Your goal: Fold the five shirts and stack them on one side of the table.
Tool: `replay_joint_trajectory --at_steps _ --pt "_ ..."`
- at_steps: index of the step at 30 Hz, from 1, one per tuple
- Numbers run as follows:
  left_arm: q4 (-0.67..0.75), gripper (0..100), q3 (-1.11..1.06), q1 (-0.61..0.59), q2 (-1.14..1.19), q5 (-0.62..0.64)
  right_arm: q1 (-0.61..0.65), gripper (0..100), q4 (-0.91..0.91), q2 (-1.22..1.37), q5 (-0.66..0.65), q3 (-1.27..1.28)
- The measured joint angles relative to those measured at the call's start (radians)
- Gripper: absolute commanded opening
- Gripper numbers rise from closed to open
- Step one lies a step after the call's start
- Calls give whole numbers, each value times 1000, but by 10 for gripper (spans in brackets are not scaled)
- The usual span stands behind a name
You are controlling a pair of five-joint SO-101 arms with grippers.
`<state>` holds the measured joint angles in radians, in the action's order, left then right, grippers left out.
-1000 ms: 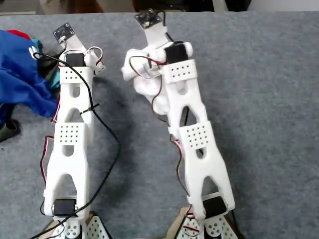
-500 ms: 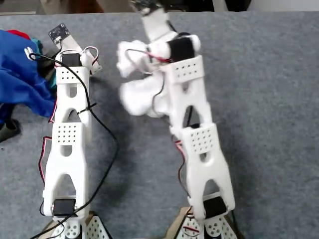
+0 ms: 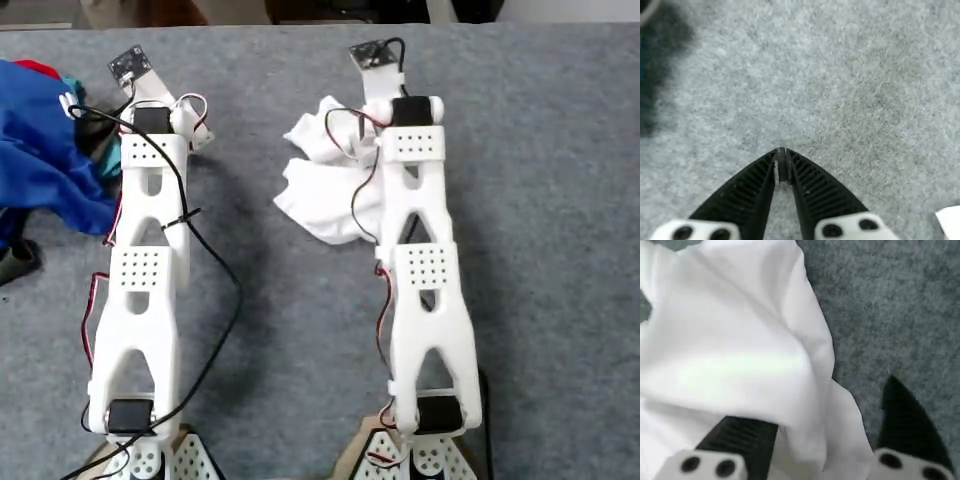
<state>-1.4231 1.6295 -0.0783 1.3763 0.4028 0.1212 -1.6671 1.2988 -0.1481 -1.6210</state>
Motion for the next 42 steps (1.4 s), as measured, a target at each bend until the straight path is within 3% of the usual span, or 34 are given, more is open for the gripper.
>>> replay_joint_trajectory --at_steps 6,19,33,42 --pt "0 19 0 0 0 0 57 378 -75 -107 -25 0" --pt "-12 19 0 -64 0 -44 201 70 -104 -195 -66 0" --pt "-12 19 0 -72 0 -51 282 156 -104 -417 -72 5" --pt "-12 19 0 -72 0 -51 285 159 -101 -417 -117 420"
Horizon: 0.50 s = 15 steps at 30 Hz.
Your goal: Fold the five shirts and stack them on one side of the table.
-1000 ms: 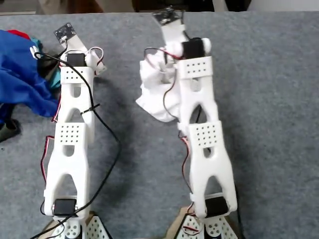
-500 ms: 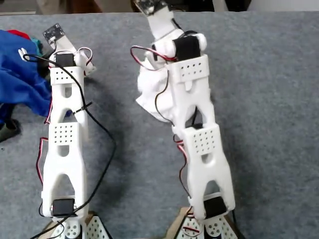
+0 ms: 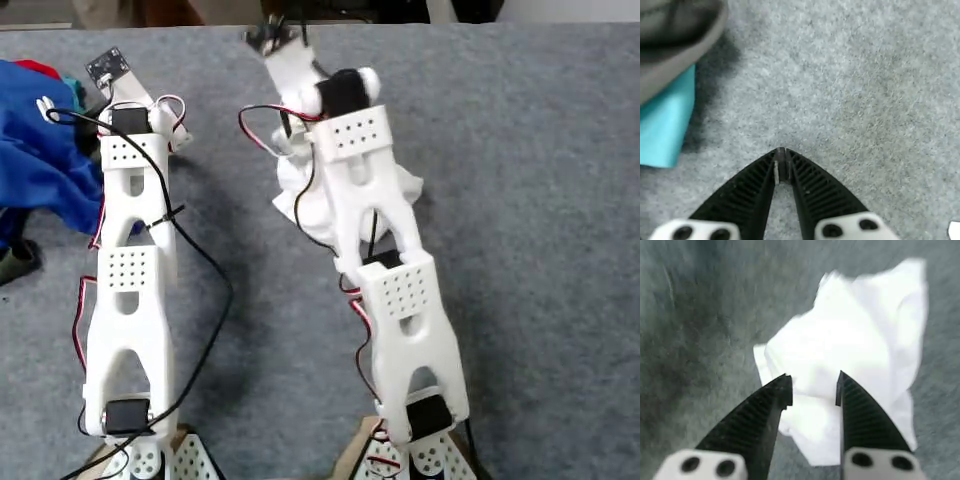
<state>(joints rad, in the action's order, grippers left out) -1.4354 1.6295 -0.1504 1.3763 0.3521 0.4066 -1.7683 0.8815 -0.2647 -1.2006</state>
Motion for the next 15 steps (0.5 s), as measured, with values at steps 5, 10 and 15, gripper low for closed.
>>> replay_joint_trajectory --at_steps 5,10,15 --pt "0 19 0 0 0 0 0 157 109 0 -11 249" --pt "0 19 0 0 0 0 -2 49 262 0 -11 399" --pt "0 19 0 0 0 0 -9 35 288 0 -11 371"
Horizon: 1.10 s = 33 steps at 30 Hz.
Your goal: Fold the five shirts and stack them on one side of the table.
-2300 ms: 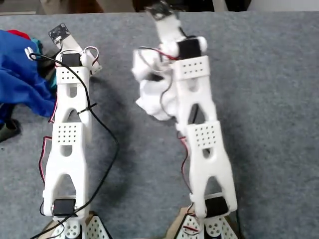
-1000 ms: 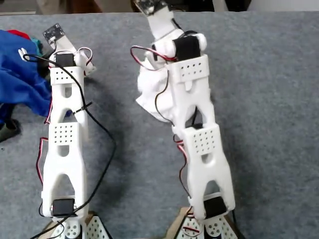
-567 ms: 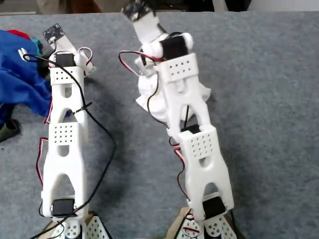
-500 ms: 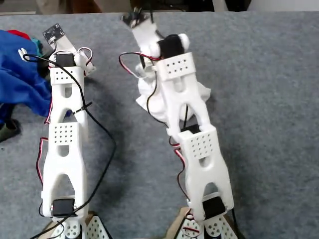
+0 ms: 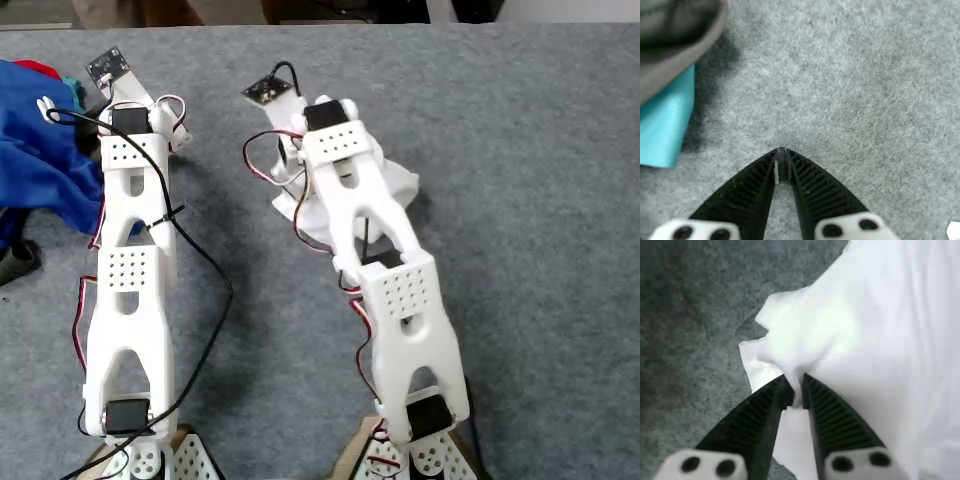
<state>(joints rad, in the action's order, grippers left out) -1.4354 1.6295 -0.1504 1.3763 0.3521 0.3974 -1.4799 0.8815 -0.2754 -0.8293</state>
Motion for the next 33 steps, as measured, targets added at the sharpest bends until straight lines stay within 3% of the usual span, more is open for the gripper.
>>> replay_joint_trajectory --at_steps 11,20,25,33 --pt "0 19 0 0 0 0 -135 34 55 0 29 -344" --pt "0 19 0 0 0 0 -315 59 230 21 -2 -365" --pt "0 19 0 0 0 0 -305 178 48 26 -31 -382" --pt "0 19 0 2 0 0 -160 182 -278 26 -51 -459"
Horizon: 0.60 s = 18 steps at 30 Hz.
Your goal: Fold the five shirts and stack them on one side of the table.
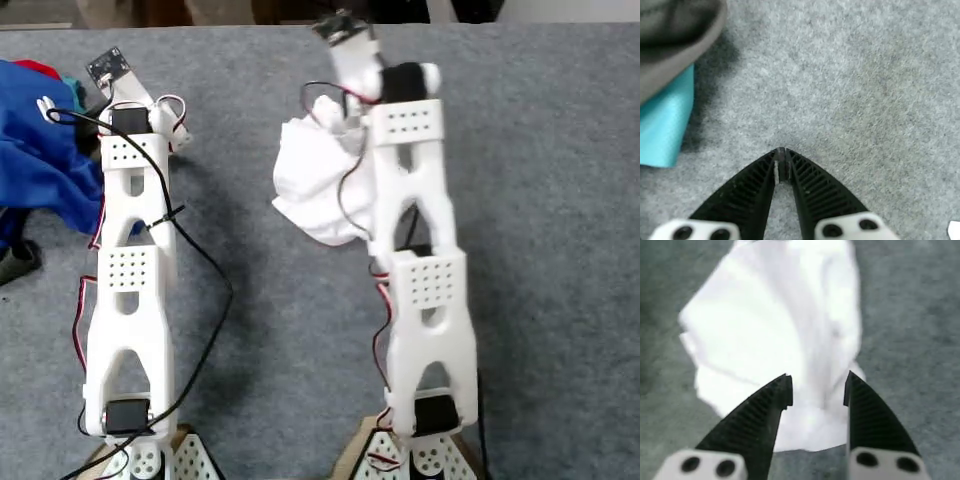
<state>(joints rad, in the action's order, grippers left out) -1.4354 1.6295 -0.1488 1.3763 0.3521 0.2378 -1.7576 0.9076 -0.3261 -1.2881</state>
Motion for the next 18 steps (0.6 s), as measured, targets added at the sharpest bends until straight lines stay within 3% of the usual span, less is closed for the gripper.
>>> replay_joint_trajectory --at_steps 9,18 --pt "0 19 0 5 0 0 97 183 -11 -37 49 302" --pt "0 19 0 5 0 0 97 183 -11 -442 60 709"
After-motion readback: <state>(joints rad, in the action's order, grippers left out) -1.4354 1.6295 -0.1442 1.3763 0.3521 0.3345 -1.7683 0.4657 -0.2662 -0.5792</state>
